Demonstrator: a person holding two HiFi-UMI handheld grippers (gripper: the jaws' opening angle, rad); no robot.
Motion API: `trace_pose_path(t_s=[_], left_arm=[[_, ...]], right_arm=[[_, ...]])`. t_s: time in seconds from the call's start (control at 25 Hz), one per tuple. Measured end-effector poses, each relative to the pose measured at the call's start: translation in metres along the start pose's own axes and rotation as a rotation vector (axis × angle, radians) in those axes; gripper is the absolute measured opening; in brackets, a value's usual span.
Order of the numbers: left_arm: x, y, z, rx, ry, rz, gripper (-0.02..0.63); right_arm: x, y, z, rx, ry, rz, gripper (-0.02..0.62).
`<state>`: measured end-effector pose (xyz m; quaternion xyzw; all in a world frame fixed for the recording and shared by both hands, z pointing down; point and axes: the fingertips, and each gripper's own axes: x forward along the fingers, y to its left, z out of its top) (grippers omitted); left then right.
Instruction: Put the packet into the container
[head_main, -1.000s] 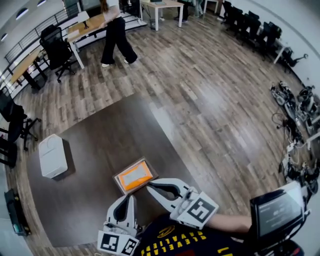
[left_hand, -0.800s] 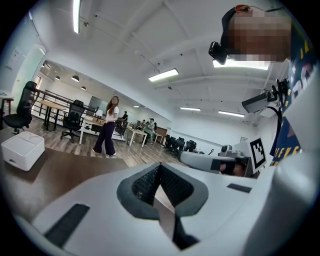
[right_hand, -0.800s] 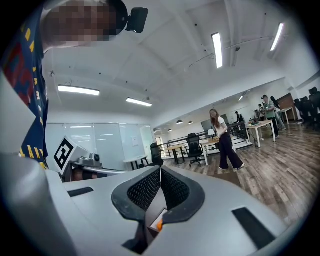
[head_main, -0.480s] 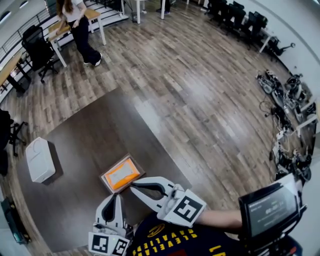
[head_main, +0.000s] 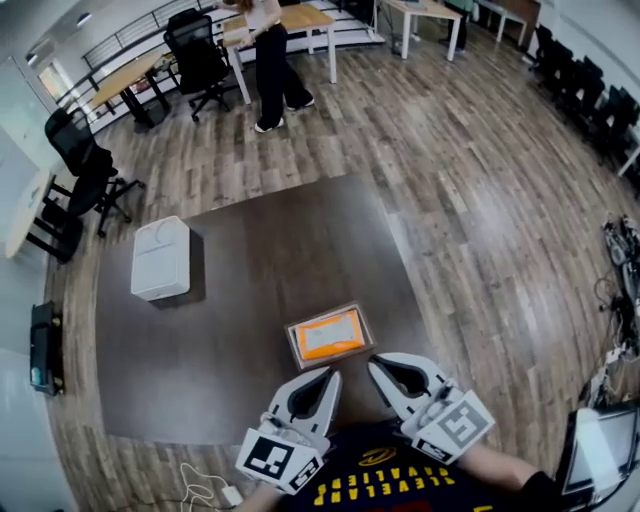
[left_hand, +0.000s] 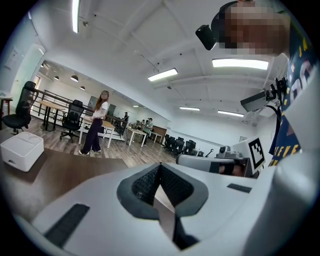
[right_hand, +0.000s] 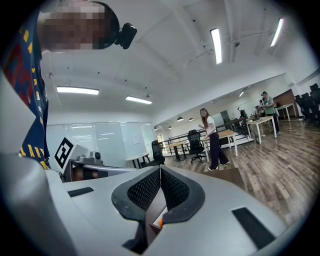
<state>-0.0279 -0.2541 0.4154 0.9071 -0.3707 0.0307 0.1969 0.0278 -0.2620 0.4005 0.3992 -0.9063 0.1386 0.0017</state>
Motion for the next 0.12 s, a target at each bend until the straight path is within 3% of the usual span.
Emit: trace_pose_path(t_s=[0.12], left_arm=[[-0.0009, -0.0041, -0.0001, -0.008, 0.007, -0.004, 0.0]], right_arm=[[-0.0034, 0.0013, 0.004, -0.022, 0.005, 0.008, 0.011]])
